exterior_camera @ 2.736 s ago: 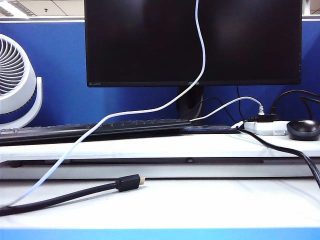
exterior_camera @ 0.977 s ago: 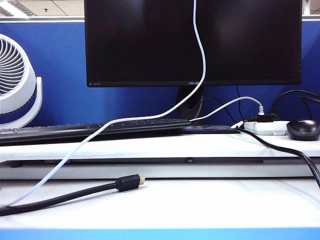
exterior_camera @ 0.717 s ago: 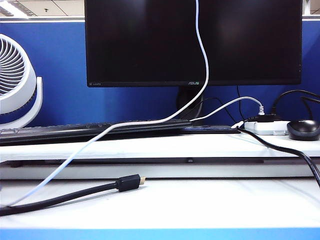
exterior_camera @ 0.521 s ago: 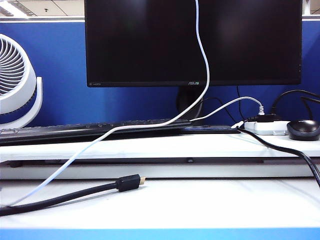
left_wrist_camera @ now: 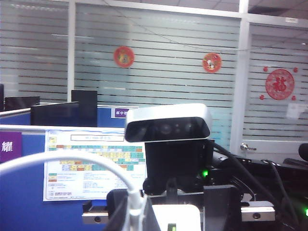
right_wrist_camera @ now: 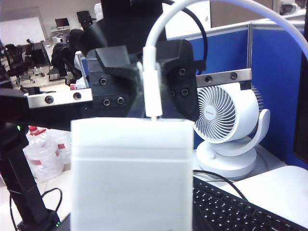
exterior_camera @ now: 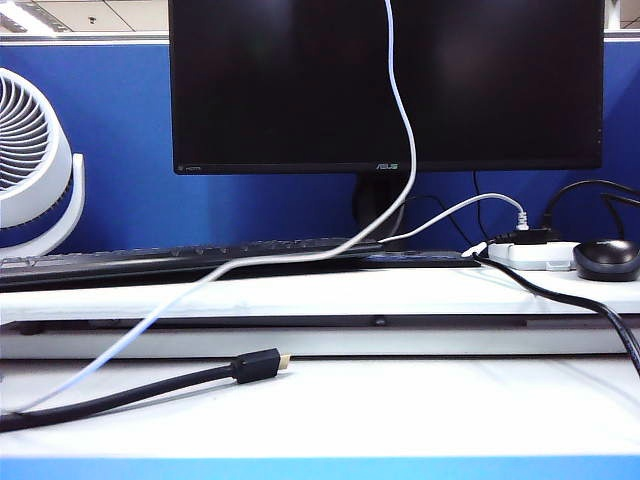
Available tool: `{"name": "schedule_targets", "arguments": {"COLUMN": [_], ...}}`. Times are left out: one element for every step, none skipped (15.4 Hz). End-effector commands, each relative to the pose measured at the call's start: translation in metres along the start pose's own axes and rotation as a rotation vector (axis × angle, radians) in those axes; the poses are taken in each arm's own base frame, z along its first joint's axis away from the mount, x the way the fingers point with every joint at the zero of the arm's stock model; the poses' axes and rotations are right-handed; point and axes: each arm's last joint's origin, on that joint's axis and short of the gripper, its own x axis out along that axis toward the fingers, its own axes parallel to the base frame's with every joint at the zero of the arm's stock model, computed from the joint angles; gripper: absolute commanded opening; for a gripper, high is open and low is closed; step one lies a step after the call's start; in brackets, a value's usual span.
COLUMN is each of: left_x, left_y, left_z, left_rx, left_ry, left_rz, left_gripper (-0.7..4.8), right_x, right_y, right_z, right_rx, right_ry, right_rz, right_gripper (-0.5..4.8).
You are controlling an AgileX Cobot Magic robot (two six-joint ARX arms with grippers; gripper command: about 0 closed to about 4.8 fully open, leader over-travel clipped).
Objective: Pick up the Type-C charging cable and the charging base, insert one end of the Type-C charger into the corresponding slot on the base, and finally place the plugged-in charger back on the table.
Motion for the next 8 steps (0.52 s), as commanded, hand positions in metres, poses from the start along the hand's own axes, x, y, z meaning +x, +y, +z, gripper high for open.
{"name": "schedule_targets", "arguments": {"left_x": [0.004, 0.004, 0.004, 0.004, 0.004, 0.004, 0.003, 0.002], "left_y": [0.005, 0.006, 0.006, 0.007, 0.007, 0.007, 0.007, 0.008], "left_z": [-0.028, -0.03, -0.036, -0.037, -0.039, -0.041, -0.045, -0.049], "left_rx": [-0.156, -0.152, -0.184, -0.189, -0.174, -0.159, -0.163, -0.173], "left_ry": [0.143, 0.152, 0.178, 0.187, 0.194, 0.203, 0.217, 0.233], "left_rz": [-0.136, -0.133, -0.133, -0.133, -0.14, -0.146, -0.136, -0.132], "left_gripper": [-0.07, -0.07, -0.07, -0.07, -0.07, -0.07, -0.07, -0.07], "right_x": [-0.003, -0.003, -0.004, -0.003, -0.003, -0.002, -0.001, -0.001], "right_y": [0.007, 0.008, 0.009, 0.007, 0.007, 0.006, 0.004, 0.004], "right_z": [0.024, 0.025, 0.029, 0.028, 0.028, 0.028, 0.027, 0.026], "right_rx": [-0.105, -0.166, -0.158, -0.154, -0.148, -0.146, -0.14, -0.14], "right_ry": [-0.138, -0.134, -0.172, -0.167, -0.163, -0.162, -0.158, -0.156], "right_rz": [-0.065, -0.048, -0.061, -0.061, -0.064, -0.064, -0.065, -0.061], "right_gripper": [-0.05, -0.05, -0.05, -0.05, -0.05, -0.05, -0.05, -0.05]}}
